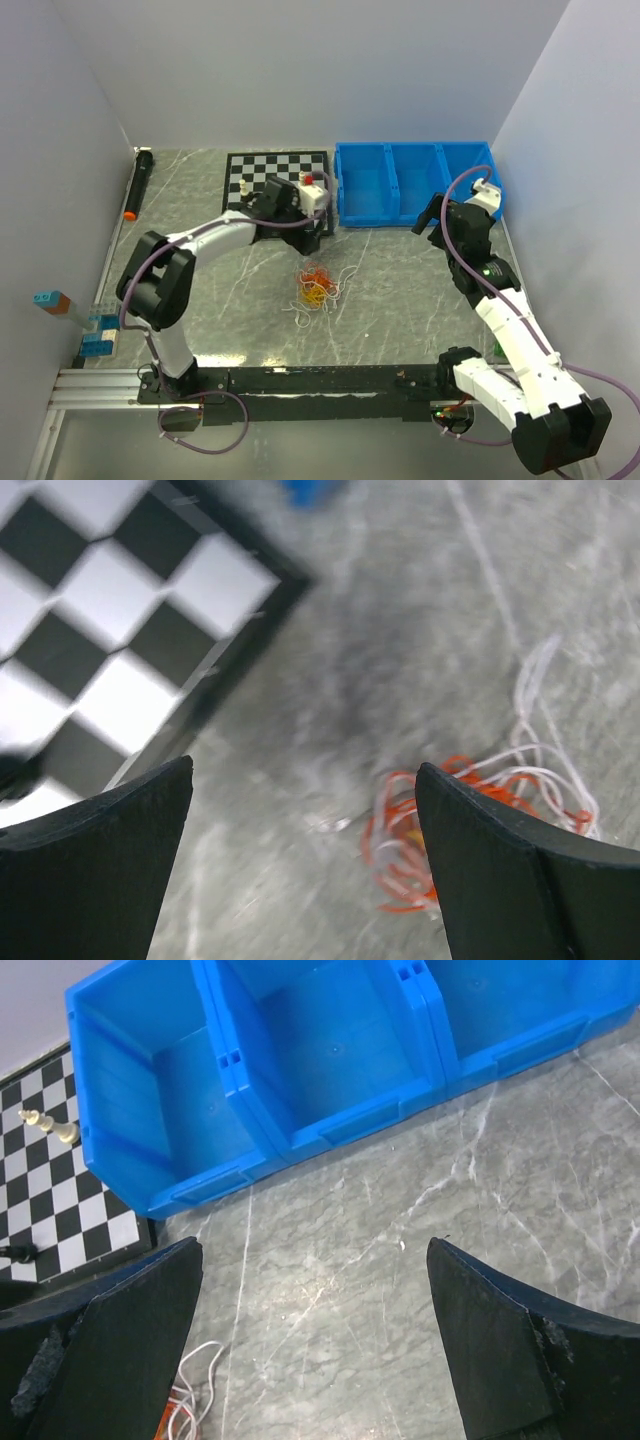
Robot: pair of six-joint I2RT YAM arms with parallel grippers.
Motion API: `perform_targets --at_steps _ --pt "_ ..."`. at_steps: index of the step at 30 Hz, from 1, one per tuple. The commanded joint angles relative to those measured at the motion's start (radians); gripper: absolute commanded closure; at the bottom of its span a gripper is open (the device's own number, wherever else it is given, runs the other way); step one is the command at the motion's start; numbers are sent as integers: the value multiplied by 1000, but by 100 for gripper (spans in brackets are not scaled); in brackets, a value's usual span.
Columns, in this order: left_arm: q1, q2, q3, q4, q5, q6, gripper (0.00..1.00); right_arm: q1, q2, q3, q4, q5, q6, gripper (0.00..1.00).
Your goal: Untangle the cables
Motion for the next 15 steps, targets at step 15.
perform_targets --at_steps 15 --pt "-203 5 -160 -8 15 228 3 0 325 226 60 30 -31 1"
